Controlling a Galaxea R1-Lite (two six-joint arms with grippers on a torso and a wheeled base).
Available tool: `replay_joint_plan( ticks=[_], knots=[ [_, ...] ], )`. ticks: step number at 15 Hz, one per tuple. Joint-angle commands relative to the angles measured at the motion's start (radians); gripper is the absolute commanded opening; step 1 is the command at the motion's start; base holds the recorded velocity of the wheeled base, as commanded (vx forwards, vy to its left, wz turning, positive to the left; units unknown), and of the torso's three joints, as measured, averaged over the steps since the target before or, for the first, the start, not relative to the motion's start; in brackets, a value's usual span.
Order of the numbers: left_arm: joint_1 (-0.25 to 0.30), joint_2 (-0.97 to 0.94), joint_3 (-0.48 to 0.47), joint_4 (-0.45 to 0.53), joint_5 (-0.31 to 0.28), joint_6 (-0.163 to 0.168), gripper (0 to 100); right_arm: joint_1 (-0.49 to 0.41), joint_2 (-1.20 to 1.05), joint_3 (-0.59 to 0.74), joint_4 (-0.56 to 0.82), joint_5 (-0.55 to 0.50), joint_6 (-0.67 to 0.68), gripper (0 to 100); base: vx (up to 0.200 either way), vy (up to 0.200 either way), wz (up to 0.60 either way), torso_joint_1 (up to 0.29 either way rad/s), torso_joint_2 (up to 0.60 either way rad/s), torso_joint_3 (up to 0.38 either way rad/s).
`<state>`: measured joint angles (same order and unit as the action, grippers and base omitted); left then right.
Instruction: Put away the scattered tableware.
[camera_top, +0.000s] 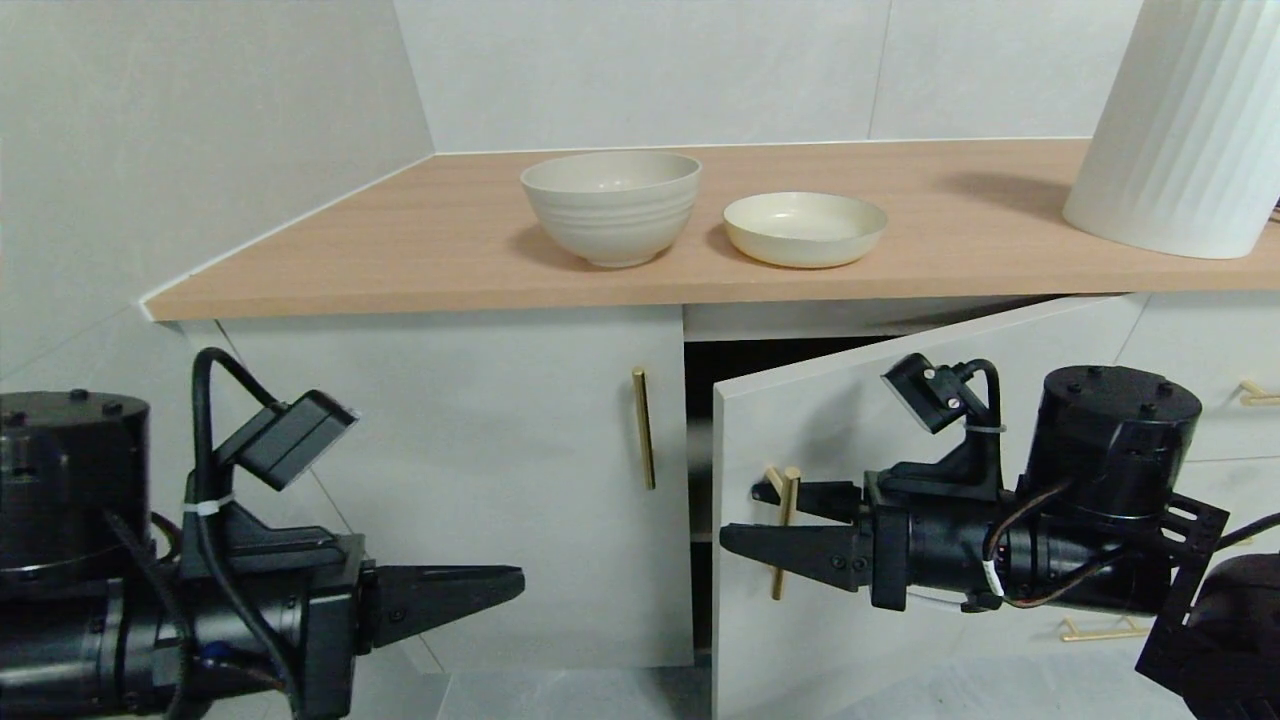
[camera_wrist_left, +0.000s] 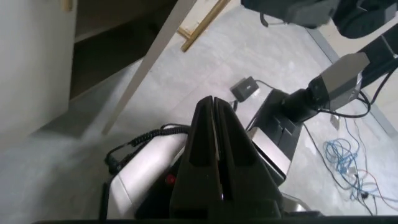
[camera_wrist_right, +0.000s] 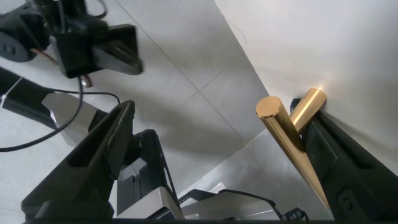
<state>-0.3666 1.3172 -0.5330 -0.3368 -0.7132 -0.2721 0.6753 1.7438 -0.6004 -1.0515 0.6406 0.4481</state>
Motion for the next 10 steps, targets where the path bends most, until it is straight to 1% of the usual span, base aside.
replay_joint_plan(
  ticks=[1, 3, 4, 6, 7, 8, 9, 10],
  knots=[
    [-0.064, 0.181, -0.067, -0.068, 0.001, 0.004, 0, 0.000, 0.000, -0.002, -0.001, 0.001, 0.000, 100, 0.000, 0.000, 0.00, 0.000, 0.00, 0.000],
    [-0.103, 0.315, -0.117, -0.183, 0.004, -0.004, 0, 0.000, -0.007, -0.001, -0.001, 0.001, 0.000, 100, 0.000, 0.000, 0.00, 0.000, 0.00, 0.000],
    [-0.121, 0.376, -0.120, -0.243, 0.003, -0.007, 0, 0.003, -0.010, 0.001, -0.001, 0.001, -0.002, 100, 0.000, 0.000, 0.00, 0.000, 0.00, 0.000],
    [-0.123, 0.484, -0.113, -0.363, 0.004, -0.010, 0, 0.003, -0.012, 0.002, -0.001, 0.001, -0.002, 100, 0.000, 0.000, 0.00, 0.000, 0.00, 0.000],
    [-0.123, 0.543, -0.120, -0.433, 0.020, -0.041, 0, 0.003, -0.010, 0.002, -0.001, 0.001, -0.002, 100, 0.000, 0.000, 0.00, 0.000, 0.00, 0.000],
    [-0.123, 0.583, -0.117, -0.519, 0.060, -0.107, 0, 0.003, -0.009, 0.002, -0.001, 0.001, -0.002, 100, 0.000, 0.000, 0.00, 0.000, 0.00, 0.000],
    [-0.133, 0.626, -0.113, -0.631, 0.090, -0.160, 0, 0.007, -0.009, 0.002, -0.001, 0.001, -0.002, 100, 0.000, 0.000, 0.00, 0.000, 0.00, 0.000],
    [-0.140, 0.645, -0.111, -0.674, 0.098, -0.171, 0, 0.007, -0.009, 0.002, -0.001, 0.001, -0.002, 100, 0.000, 0.000, 0.00, 0.000, 0.00, 0.000]
  ],
)
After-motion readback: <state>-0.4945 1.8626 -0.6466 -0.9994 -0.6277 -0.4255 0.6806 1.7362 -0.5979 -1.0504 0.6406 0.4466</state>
